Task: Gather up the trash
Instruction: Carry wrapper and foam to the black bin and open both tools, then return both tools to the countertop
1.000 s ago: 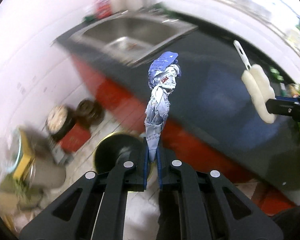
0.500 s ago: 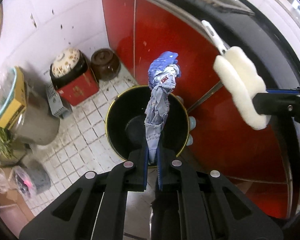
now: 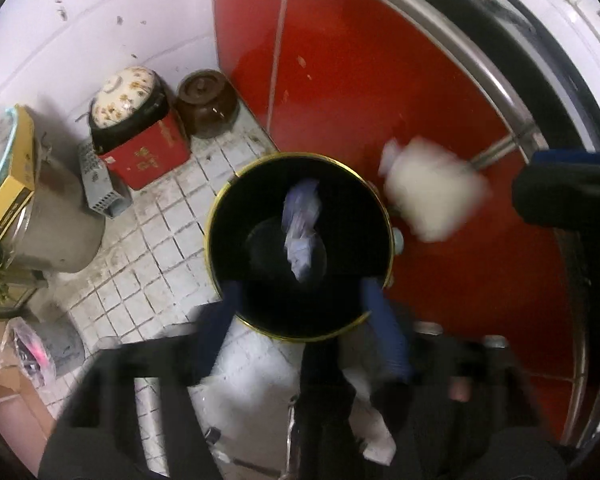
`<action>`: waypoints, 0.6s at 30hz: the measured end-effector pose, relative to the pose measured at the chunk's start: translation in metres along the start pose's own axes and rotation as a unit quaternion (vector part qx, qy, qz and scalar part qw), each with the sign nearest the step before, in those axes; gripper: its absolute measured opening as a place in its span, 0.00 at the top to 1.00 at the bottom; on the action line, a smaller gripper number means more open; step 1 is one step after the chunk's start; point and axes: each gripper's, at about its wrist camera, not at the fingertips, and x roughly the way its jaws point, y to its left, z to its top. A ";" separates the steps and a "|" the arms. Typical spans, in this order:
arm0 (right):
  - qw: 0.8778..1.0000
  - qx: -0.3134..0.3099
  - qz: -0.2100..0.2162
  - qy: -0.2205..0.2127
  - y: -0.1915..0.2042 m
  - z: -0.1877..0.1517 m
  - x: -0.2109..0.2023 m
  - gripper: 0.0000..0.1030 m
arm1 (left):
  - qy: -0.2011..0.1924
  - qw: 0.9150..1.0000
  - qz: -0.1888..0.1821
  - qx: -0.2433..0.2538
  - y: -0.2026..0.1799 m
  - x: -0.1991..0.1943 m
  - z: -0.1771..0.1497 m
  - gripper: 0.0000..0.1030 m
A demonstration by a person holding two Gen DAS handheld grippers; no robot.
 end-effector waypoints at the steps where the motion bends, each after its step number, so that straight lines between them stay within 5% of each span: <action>1: 1.000 0.000 0.001 0.000 0.000 0.000 -0.001 0.24 | 0.000 1.000 -0.005 -0.002 0.001 -0.001 -0.001 0.35; 10: 0.999 0.020 0.024 -0.025 -0.011 -0.022 -0.037 0.23 | -0.016 1.000 0.016 0.010 -0.013 -0.029 -0.002 0.17; 14: 0.995 0.060 0.017 -0.080 -0.043 -0.050 -0.097 0.17 | -0.034 0.999 0.024 0.031 -0.039 -0.056 0.010 0.12; 18: 0.982 0.112 -0.029 -0.147 -0.090 -0.097 -0.163 0.13 | -0.053 0.993 0.012 0.103 -0.101 -0.085 0.025 0.11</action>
